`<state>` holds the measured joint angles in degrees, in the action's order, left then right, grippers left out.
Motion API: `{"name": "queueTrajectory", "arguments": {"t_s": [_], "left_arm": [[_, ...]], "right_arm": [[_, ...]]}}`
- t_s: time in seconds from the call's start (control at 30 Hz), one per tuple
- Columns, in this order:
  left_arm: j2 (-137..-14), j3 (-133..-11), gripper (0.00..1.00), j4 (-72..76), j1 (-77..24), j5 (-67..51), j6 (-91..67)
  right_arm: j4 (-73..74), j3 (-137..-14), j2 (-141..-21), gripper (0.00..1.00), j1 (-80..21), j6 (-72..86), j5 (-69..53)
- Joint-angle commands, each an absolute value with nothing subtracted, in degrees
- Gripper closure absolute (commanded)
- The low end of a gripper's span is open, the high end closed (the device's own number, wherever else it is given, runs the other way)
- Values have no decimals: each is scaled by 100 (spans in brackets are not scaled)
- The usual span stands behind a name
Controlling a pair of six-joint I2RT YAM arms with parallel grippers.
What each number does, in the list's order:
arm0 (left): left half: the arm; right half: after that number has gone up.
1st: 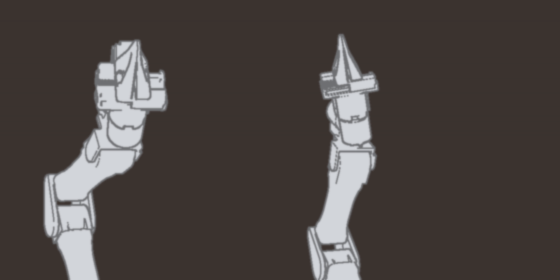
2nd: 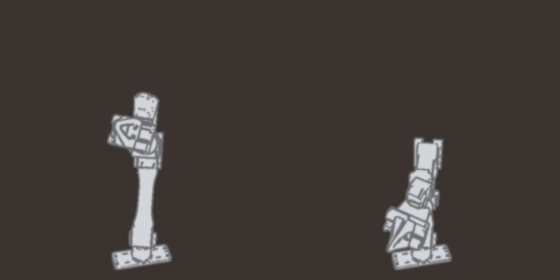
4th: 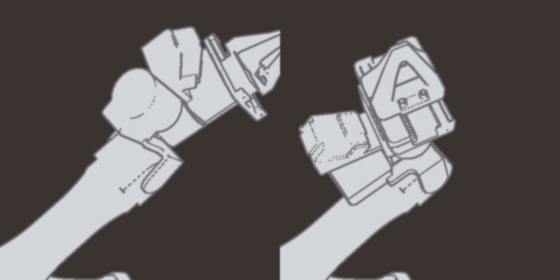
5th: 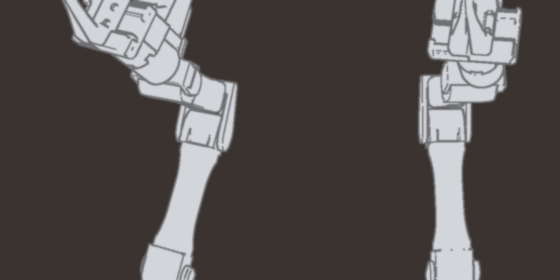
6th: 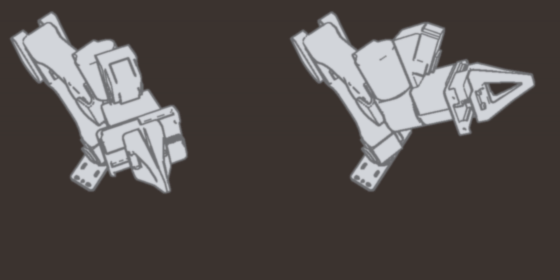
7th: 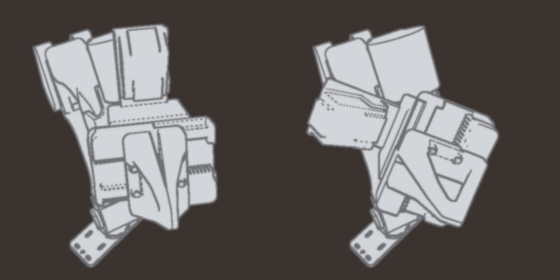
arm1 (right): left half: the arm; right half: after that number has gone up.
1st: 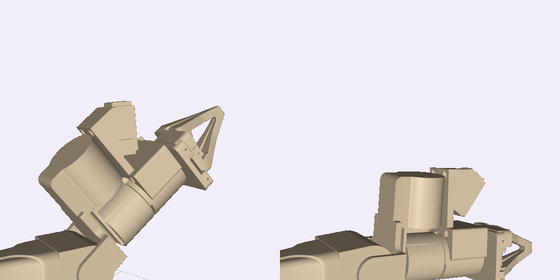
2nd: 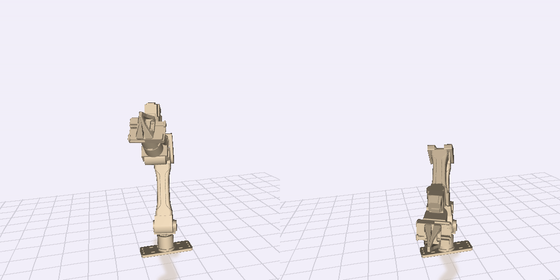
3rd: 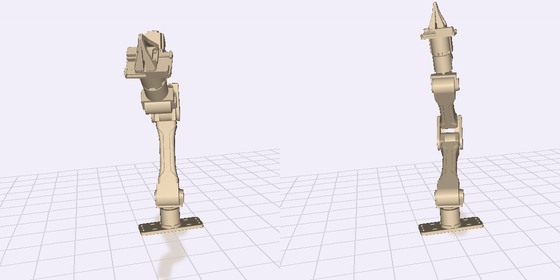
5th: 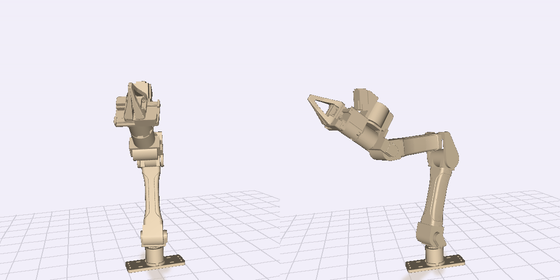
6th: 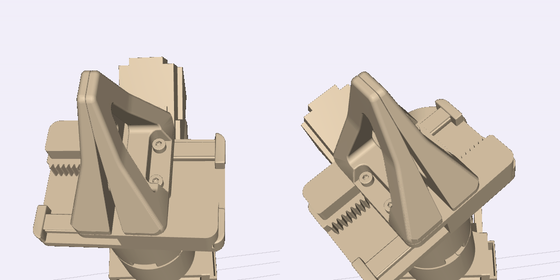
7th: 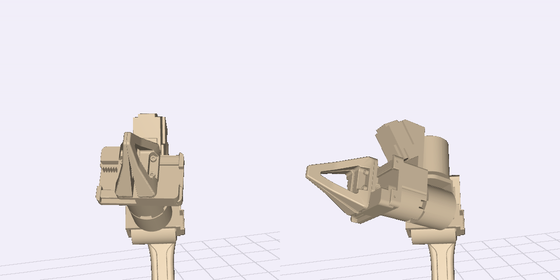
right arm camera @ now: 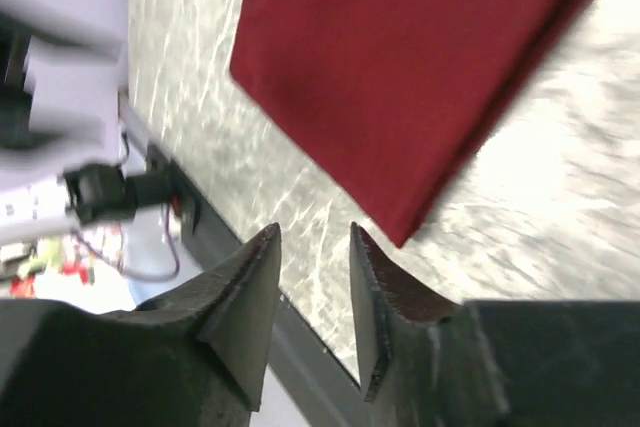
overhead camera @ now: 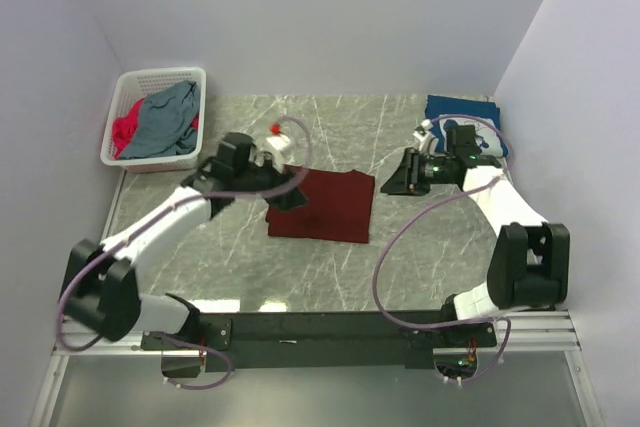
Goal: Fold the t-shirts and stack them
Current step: Fold the tshirt
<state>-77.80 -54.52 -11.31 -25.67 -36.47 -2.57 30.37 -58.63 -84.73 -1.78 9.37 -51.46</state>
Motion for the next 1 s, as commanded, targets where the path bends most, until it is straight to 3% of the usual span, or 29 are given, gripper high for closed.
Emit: {"name": "queueTrajectory", "arguments": {"t_s": [0.0,0.23,0.43,0.77,0.97], "left_arm": [[-7445,-5318,37,-925,-3879,-1712,1369],[-7865,-4940,37,490,-5771,-160,3312],[-9058,-4869,41,1528,-6564,200,4200],[-10335,-5150,51,2118,-6680,97,4798],[-10871,-5211,64,2320,-6645,123,4975]], "right_arm": [[2963,-5415,-8174,56,174,1300,-5036],[2197,-4650,-7910,55,799,2486,-4378],[2039,-4526,-8068,55,888,2795,-4201],[1820,-4491,-8455,55,1055,2891,-4500],[1688,-4535,-8657,55,1169,2988,-4790]]}}
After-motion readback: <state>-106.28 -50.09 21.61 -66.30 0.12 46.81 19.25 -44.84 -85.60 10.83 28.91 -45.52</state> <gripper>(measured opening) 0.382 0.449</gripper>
